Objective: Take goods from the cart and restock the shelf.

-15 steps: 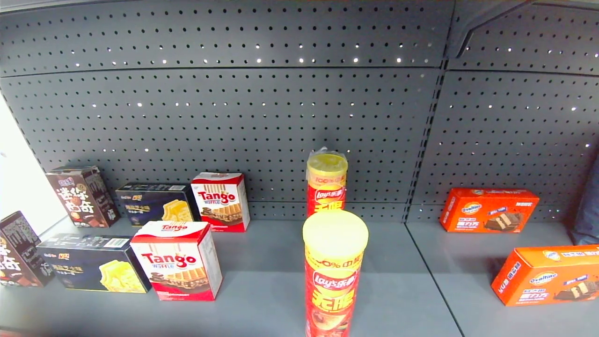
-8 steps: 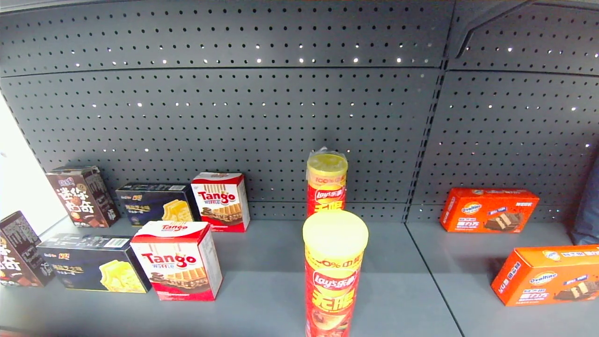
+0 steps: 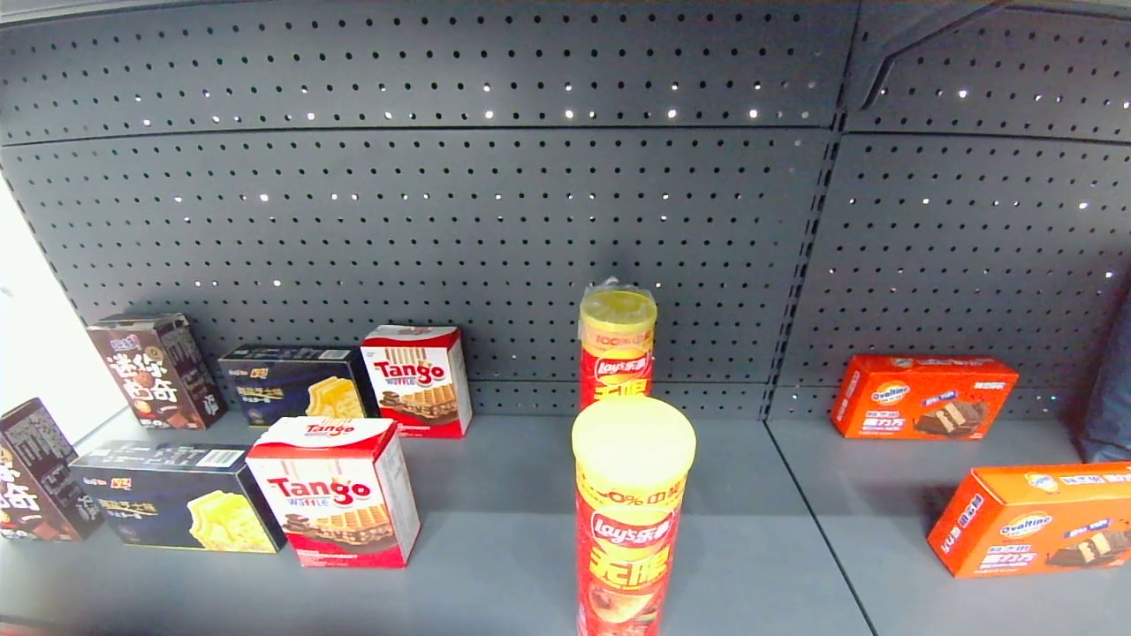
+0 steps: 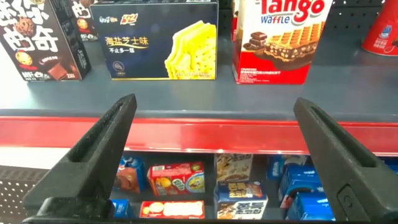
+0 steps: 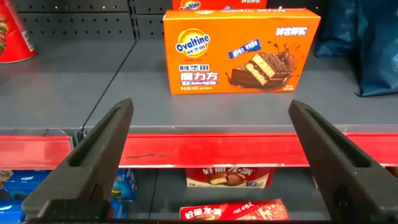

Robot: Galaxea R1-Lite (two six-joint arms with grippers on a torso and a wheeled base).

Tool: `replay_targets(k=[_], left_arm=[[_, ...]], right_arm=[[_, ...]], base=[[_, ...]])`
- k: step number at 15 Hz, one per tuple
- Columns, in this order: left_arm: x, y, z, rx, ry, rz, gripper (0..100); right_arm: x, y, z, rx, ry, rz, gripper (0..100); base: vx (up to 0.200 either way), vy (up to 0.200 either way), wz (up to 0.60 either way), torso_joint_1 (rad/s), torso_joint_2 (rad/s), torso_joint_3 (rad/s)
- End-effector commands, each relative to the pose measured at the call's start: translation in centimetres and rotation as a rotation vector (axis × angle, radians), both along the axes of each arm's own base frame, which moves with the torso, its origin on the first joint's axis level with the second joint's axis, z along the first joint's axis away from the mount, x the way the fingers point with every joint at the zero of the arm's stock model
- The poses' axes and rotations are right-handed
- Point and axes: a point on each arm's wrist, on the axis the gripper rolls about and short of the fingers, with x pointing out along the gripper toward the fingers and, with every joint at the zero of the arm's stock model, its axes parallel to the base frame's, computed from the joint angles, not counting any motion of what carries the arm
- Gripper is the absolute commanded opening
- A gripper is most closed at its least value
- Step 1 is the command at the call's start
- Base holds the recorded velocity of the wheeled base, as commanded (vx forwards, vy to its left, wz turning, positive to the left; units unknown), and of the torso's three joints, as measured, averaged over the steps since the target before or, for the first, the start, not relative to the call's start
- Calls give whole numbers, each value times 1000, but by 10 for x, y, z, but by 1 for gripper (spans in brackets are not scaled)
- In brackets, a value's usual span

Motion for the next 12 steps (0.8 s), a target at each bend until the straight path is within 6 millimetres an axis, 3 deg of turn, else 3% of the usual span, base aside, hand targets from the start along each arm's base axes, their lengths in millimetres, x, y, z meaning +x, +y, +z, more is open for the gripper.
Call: replay_targets(k=[1, 12], left_arm=[[0, 0, 0, 0, 0, 1, 100], [0, 0, 0, 9, 0, -2, 100]], right_arm=[[0, 0, 0, -1, -1, 1, 100], [0, 0, 0, -2, -1, -1, 100]], base=[[0, 0, 0, 0, 0, 0], [0, 0, 0, 0, 0, 0]])
